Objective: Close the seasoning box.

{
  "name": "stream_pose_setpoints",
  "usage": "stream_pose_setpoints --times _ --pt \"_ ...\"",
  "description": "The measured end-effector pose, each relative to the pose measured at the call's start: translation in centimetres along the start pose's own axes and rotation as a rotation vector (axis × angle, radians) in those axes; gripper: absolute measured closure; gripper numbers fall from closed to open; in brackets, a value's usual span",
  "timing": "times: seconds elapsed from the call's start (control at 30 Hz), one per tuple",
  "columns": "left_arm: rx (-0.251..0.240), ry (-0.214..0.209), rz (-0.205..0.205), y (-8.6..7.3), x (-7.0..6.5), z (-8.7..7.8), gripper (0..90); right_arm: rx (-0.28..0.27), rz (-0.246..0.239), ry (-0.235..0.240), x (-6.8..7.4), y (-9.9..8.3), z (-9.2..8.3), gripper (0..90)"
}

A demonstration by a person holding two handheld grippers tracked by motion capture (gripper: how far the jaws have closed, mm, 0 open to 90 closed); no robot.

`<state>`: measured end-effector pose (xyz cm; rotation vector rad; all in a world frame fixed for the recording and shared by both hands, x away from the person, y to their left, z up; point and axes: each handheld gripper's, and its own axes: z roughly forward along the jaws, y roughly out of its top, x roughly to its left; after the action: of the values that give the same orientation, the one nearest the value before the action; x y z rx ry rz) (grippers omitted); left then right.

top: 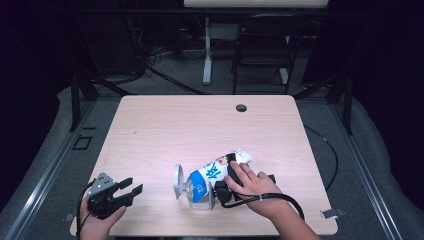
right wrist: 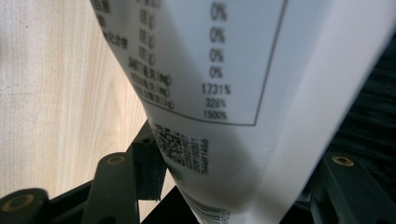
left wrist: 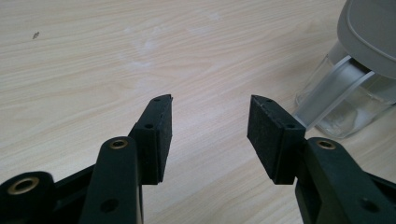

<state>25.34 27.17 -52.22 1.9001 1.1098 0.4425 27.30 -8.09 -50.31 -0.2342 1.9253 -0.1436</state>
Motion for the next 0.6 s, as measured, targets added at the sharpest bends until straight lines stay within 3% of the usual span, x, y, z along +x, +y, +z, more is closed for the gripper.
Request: stream_pose_setpoints --times 0.6 --pt "0.001 0.001 -0.003 -0.03 0.0 0.02 50.7 -0.009 -0.01 -0.009 0.04 0.04 0.12 44.7"
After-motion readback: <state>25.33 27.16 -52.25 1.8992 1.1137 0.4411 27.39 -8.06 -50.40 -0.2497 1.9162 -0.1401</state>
